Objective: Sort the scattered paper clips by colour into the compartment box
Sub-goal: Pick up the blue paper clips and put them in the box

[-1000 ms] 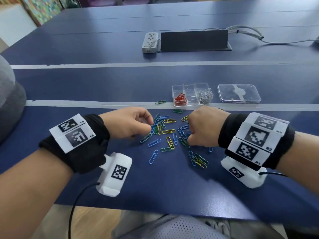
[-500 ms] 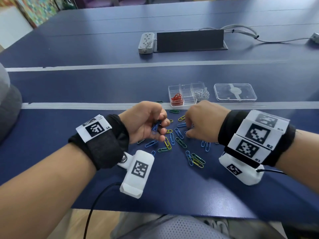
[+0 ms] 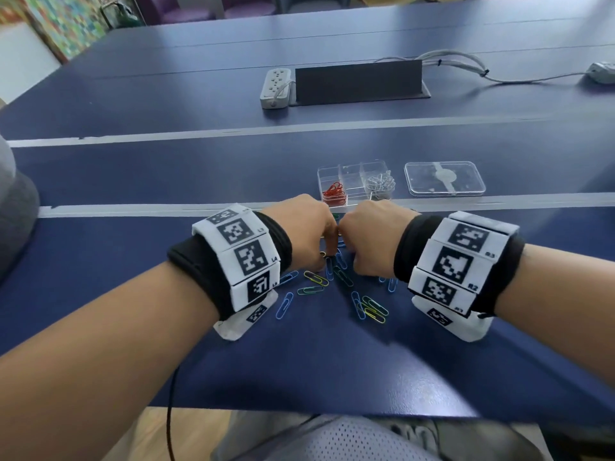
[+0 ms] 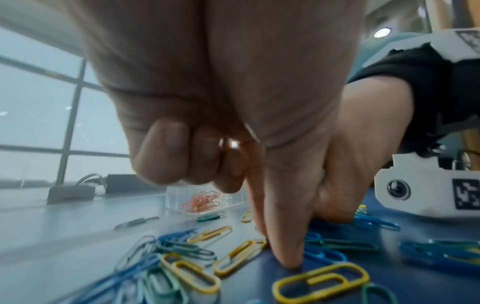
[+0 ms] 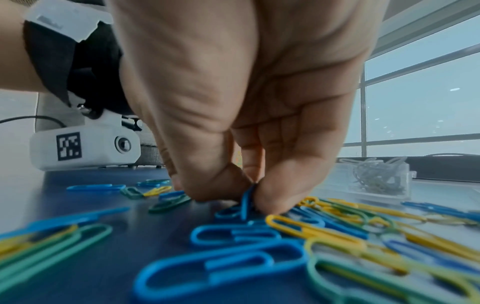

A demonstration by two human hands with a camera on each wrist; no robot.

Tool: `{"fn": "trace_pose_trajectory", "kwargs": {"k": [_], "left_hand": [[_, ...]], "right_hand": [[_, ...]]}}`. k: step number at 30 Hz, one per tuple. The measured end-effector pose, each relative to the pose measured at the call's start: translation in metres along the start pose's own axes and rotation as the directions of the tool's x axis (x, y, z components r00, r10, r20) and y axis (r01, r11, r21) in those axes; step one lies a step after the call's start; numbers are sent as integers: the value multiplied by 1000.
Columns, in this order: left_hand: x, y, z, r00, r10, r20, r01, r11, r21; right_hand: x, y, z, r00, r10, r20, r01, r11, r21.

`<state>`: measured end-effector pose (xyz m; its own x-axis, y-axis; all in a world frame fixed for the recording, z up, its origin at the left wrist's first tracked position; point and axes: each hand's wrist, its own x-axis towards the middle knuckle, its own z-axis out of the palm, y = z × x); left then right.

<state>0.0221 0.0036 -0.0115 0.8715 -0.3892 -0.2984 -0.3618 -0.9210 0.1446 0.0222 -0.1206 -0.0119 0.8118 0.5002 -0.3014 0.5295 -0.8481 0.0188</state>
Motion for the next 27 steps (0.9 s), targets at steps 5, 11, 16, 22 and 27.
{"fn": "trace_pose_trajectory", "kwargs": {"k": [5,11,16,22,27], "left_hand": [[2,1,-1,993,108,37,-111,989,96],[4,-2,2,985,164,58,-171,975,141],[7,-5,9,985,166,41,-169,982,85],[4,-9,9,998,56,-13,-57,975,-215],[4,-9,7,1000,-23,12,26,919,-394]], "right_hand": [[-1,9,0,999,37,2,-37,995,87],[2,34,-6,973,165,165,-233,683,693],[-2,32,-2,980,159,121,-199,832,518],[-7,22,8,989,145,27,-148,963,225],[-5,12,6,994,106,-28,-101,985,140]]}}
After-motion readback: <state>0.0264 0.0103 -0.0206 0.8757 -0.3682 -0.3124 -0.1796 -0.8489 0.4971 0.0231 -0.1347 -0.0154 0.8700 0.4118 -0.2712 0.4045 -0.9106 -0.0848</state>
